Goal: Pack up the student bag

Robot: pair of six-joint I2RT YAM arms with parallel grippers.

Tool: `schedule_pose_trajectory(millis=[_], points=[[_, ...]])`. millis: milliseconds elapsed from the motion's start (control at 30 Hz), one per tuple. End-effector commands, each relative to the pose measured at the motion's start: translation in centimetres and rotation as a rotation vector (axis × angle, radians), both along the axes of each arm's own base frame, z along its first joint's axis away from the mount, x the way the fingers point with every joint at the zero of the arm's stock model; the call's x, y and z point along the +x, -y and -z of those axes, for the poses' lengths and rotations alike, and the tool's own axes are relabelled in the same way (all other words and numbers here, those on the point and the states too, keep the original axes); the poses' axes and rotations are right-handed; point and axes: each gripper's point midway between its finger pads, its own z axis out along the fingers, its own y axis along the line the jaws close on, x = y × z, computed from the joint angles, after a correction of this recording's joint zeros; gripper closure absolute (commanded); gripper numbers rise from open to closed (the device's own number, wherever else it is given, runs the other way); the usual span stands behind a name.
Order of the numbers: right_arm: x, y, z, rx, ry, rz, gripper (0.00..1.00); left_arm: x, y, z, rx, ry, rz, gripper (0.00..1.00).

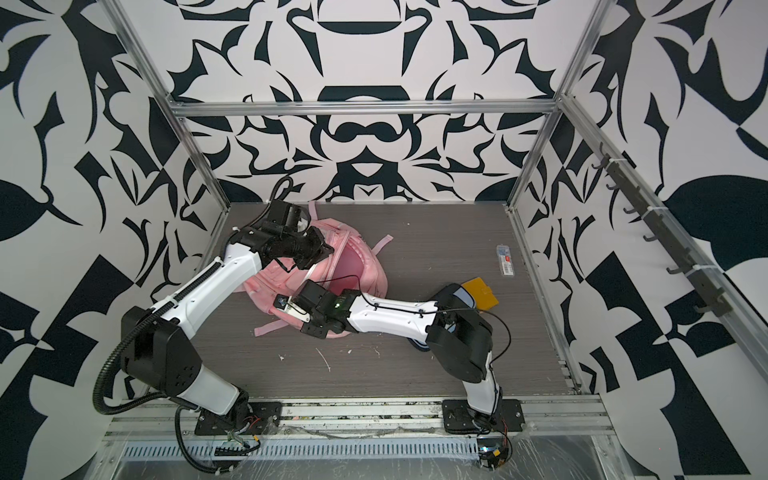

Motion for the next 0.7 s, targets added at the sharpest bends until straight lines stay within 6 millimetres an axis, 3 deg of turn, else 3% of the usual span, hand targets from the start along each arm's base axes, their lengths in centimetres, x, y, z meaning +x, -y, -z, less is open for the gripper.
schedule_pose_trajectory(millis=[0,133,233,433,667], points=[[-0.9,-3.4,-3.3,0.114,0.008,-0.051,1.0,1.6,1.2,-5.8,-0.152,0.141,-0.058,1.0],[-2.6,-5.9,-4.4,0.194,-0.029,-0.15,1.0,1.3,1.6,-5.3,-0.147,0.123,-0.072,1.0],[-2.7,-7.0,-5.4,0.211,-0.062,-0.161,1.0,1.0,1.4,-4.7,-0.126,0.112,-0.086,1.0],[-1.7,-7.0,-6.0,0.124,-0.117,-0.065,1.0,0.9,0.3,-2.9,-0.05,0.094,-0.117,1.0],[-0.5,-6.6,-6.1,0.054,-0.211,0.066,1.0,2.5,1.0,-0.1,-0.008,0.057,-0.159,1.0]])
